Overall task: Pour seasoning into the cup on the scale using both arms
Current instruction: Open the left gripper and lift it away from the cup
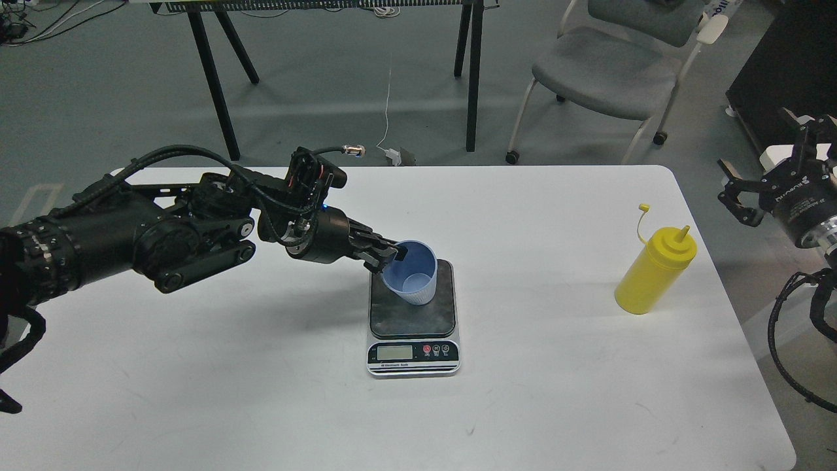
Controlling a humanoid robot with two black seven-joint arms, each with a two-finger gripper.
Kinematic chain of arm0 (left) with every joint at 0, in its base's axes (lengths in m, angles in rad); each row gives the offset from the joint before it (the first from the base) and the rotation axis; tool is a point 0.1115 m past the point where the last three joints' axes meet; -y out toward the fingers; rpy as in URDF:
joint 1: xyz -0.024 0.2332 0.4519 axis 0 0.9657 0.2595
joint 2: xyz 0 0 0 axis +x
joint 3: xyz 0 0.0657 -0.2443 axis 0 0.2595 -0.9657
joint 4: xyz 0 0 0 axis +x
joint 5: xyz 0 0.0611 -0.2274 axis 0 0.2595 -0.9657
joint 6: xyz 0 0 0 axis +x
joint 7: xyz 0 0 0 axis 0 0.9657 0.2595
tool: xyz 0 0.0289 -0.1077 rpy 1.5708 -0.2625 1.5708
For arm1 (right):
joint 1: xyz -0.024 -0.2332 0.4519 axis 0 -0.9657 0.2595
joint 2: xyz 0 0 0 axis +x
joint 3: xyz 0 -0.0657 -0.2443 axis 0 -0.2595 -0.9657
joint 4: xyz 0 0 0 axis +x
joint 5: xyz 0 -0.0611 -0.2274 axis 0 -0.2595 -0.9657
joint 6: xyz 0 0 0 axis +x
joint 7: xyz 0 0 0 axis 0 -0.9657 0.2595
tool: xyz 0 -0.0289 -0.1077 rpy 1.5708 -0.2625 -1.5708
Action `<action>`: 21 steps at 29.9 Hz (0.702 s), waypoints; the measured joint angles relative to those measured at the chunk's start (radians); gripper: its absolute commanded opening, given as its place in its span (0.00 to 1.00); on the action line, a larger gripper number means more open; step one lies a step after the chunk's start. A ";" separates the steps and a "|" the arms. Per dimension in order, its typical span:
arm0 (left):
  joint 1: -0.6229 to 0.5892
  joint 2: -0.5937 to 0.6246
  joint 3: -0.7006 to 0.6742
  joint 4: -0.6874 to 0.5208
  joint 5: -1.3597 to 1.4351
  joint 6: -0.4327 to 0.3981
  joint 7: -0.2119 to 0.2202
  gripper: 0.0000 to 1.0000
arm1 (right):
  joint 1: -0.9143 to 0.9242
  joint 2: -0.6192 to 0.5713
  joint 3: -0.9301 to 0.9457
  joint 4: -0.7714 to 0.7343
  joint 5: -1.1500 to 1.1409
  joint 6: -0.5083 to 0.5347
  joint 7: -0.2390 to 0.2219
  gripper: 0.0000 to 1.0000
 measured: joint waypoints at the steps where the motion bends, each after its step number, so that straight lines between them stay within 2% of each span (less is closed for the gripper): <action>1: -0.002 0.003 -0.002 -0.007 -0.003 -0.005 0.000 0.33 | 0.000 0.000 0.000 0.000 0.000 0.000 0.000 1.00; 4: -0.008 0.007 -0.010 -0.030 -0.012 -0.020 0.000 0.39 | -0.003 0.000 0.000 0.000 0.000 0.000 0.000 1.00; 7: -0.019 0.014 -0.022 -0.036 -0.040 -0.027 0.000 0.53 | -0.007 -0.001 0.000 0.001 0.000 0.000 0.000 1.00; 10: -0.040 0.042 -0.048 -0.037 -0.121 -0.030 0.000 0.71 | -0.009 -0.001 0.000 0.001 0.000 0.000 0.000 1.00; 14: -0.079 0.103 -0.126 -0.022 -0.320 -0.052 0.000 0.79 | -0.014 -0.006 0.000 0.004 0.000 0.000 0.000 1.00; 17: -0.086 0.146 -0.188 0.014 -0.475 -0.096 0.000 0.80 | -0.015 -0.011 0.001 0.004 0.001 0.000 0.001 1.00; 21: -0.070 0.191 -0.341 0.100 -0.756 -0.122 0.000 0.80 | -0.018 -0.035 0.015 0.005 0.001 0.000 0.019 1.00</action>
